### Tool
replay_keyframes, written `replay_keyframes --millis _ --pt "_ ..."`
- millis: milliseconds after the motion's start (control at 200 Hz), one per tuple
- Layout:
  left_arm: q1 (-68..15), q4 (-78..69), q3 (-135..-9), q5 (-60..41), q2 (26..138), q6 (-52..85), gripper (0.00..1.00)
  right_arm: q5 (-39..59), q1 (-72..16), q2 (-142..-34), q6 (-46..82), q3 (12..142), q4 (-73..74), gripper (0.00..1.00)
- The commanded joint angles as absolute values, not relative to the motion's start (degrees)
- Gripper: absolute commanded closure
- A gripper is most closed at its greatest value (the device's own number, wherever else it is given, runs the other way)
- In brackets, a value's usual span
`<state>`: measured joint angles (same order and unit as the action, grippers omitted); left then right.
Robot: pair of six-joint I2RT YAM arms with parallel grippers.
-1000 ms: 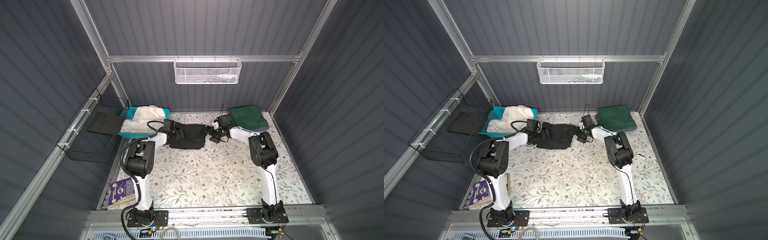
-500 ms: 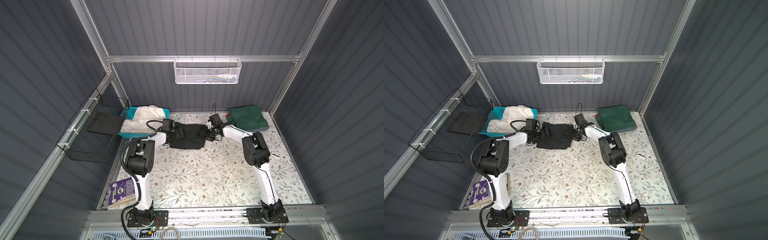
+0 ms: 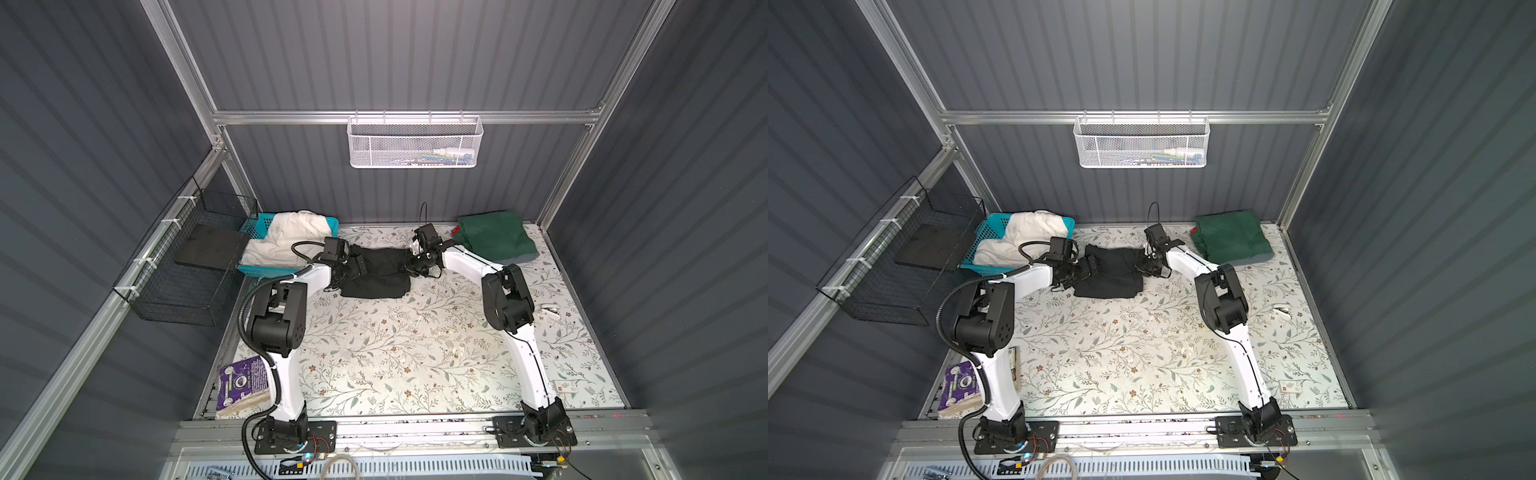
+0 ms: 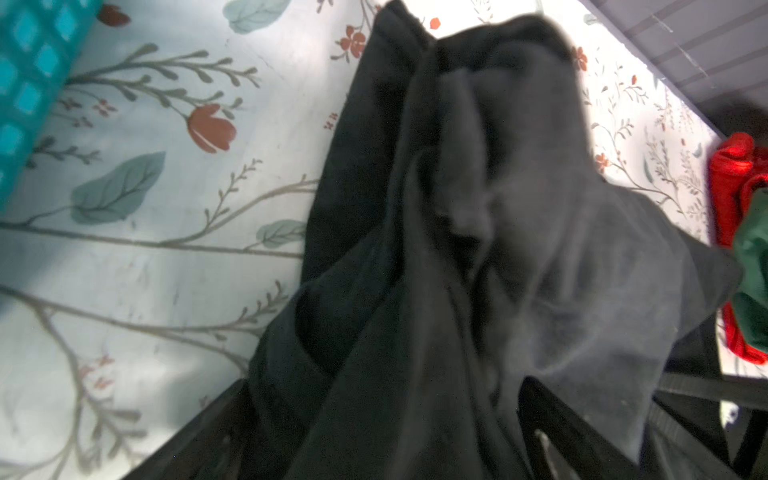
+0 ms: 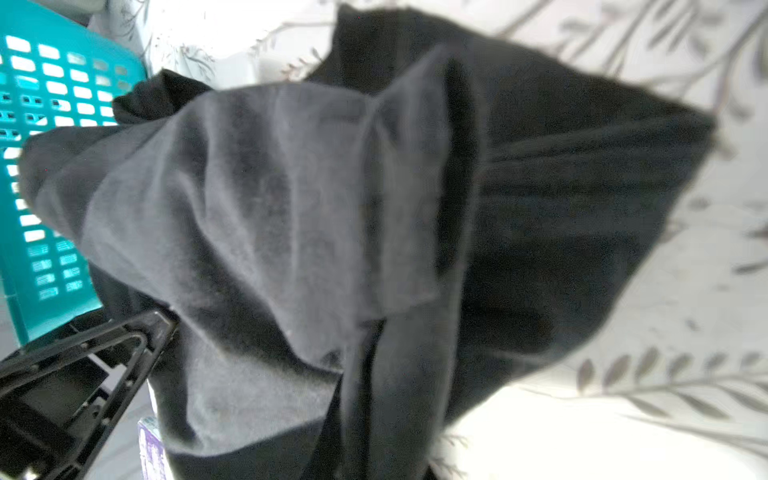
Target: Fold and stack the t-shirts
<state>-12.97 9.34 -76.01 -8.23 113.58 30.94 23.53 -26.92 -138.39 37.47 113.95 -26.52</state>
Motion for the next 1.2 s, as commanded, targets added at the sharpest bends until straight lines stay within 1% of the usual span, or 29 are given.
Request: replay_keyframes --millis 0,180,195,425,710,935,1070,1195 --pt "-12.7 12.1 -75.5 -9.4 109.4 31.8 0.0 20.9 -24.7 -137.7 33.4 116.6 -31.5 1.0" --pt "-12.7 12.7 -74.5 -9.1 106.8 31.9 0.0 19.9 -22.5 -138.0 27.9 121.4 -35.9 1.0" --pt "-12.7 12.8 -74.5 -9.1 106.7 32.0 0.0 18.0 -22.4 -138.1 27.3 122.1 -36.5 1.0" --pt "-12.7 14.2 -74.6 -9.1 106.1 31.6 0.0 12.9 -20.4 -138.1 17.8 129.2 -43.9 1.0" --pt "-12.8 15.0 -74.3 -8.8 105.7 31.9 0.0 9.4 -16.7 -136.4 10.1 135.4 -49.4 1.0" --pt "-12.8 15.5 -74.1 -8.5 105.9 31.8 0.0 8.5 -13.8 -133.8 7.4 135.7 -49.1 1.0" --pt "-12.8 15.6 -73.6 -8.5 106.1 31.7 0.0 6.5 -12.4 -133.0 4.6 137.7 -49.3 1.0" --pt "-12.8 15.9 -73.5 -8.4 106.3 31.7 0.0 6.7 -10.2 -132.6 4.0 139.4 -49.3 1.0"
